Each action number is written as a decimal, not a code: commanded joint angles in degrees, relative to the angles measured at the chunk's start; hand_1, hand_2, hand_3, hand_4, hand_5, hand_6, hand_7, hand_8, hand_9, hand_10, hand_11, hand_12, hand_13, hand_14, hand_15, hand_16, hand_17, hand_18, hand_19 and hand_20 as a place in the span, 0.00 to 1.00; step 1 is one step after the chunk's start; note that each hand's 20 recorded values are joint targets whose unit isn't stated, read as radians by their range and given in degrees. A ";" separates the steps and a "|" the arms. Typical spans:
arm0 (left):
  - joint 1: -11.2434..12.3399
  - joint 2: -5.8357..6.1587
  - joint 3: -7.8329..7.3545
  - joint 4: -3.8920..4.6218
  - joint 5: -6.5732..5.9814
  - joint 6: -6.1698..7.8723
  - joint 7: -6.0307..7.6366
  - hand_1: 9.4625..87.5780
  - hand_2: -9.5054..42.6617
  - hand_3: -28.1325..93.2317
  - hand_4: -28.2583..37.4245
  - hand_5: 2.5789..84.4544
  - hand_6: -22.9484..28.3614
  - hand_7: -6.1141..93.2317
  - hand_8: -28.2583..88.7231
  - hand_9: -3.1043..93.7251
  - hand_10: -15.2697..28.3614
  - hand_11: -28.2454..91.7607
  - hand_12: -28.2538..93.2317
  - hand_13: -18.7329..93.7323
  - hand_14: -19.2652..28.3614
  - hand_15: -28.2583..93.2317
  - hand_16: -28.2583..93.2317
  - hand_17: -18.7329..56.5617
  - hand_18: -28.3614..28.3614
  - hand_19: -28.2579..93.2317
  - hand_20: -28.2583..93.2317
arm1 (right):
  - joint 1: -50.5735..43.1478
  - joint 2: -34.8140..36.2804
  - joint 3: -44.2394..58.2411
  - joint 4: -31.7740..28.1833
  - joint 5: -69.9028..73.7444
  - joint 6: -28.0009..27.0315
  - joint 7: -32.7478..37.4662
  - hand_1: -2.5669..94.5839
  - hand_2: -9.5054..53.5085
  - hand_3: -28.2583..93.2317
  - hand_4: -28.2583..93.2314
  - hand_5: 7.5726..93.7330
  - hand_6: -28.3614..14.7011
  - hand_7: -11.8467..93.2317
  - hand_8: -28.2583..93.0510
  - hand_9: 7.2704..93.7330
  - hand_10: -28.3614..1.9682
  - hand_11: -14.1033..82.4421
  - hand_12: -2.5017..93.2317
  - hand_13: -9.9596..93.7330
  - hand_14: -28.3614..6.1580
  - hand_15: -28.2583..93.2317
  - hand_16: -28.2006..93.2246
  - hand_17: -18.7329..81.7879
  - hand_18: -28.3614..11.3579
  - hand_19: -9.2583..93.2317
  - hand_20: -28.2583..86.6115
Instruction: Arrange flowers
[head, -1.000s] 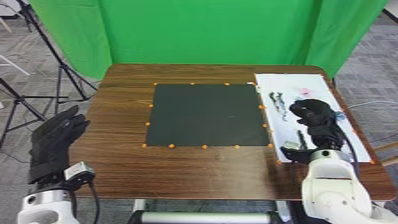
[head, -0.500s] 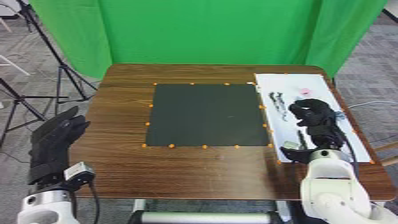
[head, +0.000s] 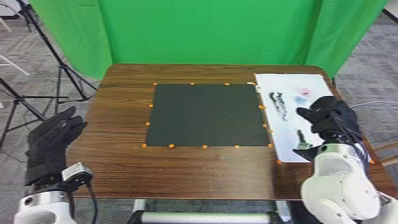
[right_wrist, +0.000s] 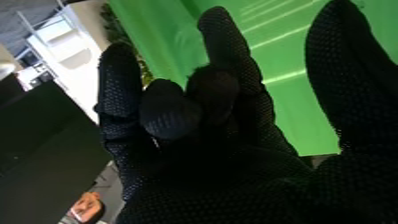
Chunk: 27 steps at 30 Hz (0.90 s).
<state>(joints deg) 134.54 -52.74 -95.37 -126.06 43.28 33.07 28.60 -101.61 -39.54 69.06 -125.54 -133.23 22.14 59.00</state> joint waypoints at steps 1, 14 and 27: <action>1.66 1.17 -0.59 -0.80 -1.00 0.53 1.13 0.29 0.17 0.88 0.23 0.51 0.69 0.23 0.15 0.40 0.83 0.60 0.29 0.40 0.98 0.79 0.08 0.15 0.90 0.73 0.30 | -2.82 0.53 2.80 -2.69 -1.82 -9.28 0.94 0.34 0.07 0.87 0.06 0.62 0.45 0.39 0.15 0.68 0.32 0.96 0.46 0.73 0.28 1.00 0.60 0.52 0.02 1.00 0.40; 1.34 1.82 -0.49 -0.49 -1.10 0.14 1.32 0.29 0.17 0.88 0.23 0.51 0.69 0.23 0.15 0.40 0.83 0.60 0.29 0.40 0.98 0.79 0.08 0.15 0.90 0.73 0.31 | -6.88 0.95 4.38 -3.63 -1.69 -15.10 2.18 0.36 0.05 0.87 0.06 0.63 0.45 0.39 0.15 0.69 0.32 0.96 0.48 0.74 0.27 1.00 0.60 0.53 0.01 1.00 0.41; 0.56 1.00 -0.27 -0.36 -0.06 -0.70 0.27 0.28 0.17 0.88 0.23 0.51 0.69 0.23 0.15 0.40 0.83 0.60 0.29 0.40 0.98 0.79 0.08 0.15 0.90 0.73 0.31 | -4.78 -2.18 2.68 -0.27 2.45 -18.00 1.13 0.38 0.03 0.87 0.06 0.64 0.46 0.42 0.16 0.70 0.33 0.96 0.49 0.75 0.28 1.00 0.60 0.53 0.01 1.00 0.40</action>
<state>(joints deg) 135.45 -51.15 -95.88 -126.39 42.43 33.15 29.69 -108.53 -40.58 73.60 -128.24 -131.38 5.59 59.93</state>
